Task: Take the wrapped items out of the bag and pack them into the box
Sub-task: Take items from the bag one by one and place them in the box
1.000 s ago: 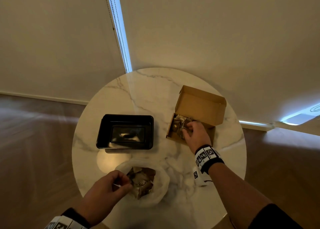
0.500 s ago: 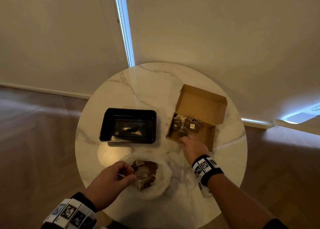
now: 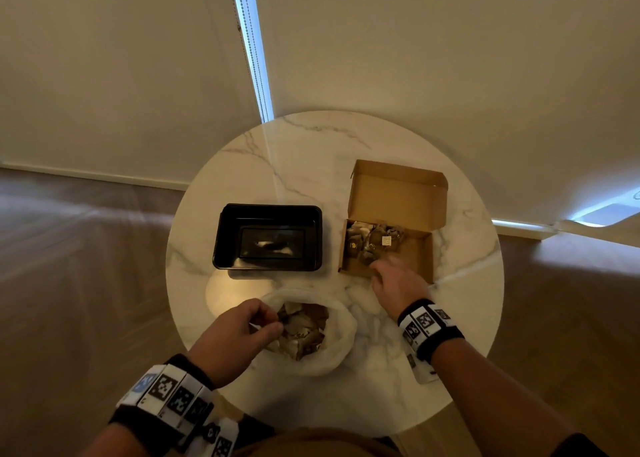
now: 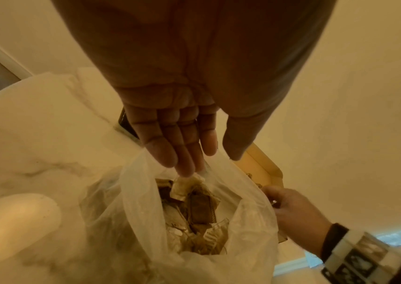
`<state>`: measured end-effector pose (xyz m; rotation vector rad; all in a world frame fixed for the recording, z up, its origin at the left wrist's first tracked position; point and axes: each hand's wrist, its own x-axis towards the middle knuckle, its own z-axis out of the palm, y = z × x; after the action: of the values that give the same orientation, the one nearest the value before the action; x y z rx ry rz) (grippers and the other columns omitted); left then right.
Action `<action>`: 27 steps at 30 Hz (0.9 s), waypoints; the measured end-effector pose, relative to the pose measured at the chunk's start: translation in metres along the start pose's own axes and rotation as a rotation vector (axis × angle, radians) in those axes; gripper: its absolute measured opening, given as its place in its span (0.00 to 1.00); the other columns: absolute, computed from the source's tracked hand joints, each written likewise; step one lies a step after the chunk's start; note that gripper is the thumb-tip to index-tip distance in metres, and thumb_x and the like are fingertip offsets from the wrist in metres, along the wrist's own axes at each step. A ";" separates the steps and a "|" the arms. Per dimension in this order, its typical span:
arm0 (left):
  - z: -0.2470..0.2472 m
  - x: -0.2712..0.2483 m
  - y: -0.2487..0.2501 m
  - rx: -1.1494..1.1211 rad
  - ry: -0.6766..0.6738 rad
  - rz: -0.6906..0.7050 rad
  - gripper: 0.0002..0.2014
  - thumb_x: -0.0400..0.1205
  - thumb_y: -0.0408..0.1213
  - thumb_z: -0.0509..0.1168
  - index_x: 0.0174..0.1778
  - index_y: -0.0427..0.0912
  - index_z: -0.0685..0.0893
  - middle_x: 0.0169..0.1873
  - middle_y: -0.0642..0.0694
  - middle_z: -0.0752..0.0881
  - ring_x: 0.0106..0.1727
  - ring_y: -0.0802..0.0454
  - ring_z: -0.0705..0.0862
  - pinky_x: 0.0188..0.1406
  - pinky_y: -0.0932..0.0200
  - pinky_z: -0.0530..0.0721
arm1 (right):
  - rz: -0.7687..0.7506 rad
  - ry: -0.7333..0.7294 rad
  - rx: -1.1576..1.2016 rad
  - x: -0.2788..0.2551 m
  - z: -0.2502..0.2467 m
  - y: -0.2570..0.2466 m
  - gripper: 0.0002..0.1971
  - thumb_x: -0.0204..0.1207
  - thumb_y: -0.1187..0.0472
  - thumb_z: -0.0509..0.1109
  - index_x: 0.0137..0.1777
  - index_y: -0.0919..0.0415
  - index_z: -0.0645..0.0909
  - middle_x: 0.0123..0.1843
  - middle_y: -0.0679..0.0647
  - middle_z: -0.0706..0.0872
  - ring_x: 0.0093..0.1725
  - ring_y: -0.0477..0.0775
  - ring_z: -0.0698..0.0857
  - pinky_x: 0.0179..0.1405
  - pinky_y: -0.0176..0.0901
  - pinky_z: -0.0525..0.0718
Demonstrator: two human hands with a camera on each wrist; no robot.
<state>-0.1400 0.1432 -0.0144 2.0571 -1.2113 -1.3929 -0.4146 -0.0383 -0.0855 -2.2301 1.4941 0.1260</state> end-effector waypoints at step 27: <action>-0.001 0.009 -0.020 0.342 -0.008 0.101 0.30 0.84 0.26 0.62 0.83 0.49 0.73 0.80 0.50 0.75 0.80 0.51 0.74 0.81 0.61 0.69 | 0.047 -0.267 -0.034 -0.027 0.063 -0.175 0.14 0.84 0.46 0.66 0.62 0.54 0.83 0.56 0.53 0.89 0.53 0.57 0.88 0.54 0.49 0.85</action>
<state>-0.1290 0.1464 -0.0332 2.1718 -1.6283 -1.2163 -0.2578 0.0656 -0.0784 -2.1074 1.4069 0.4488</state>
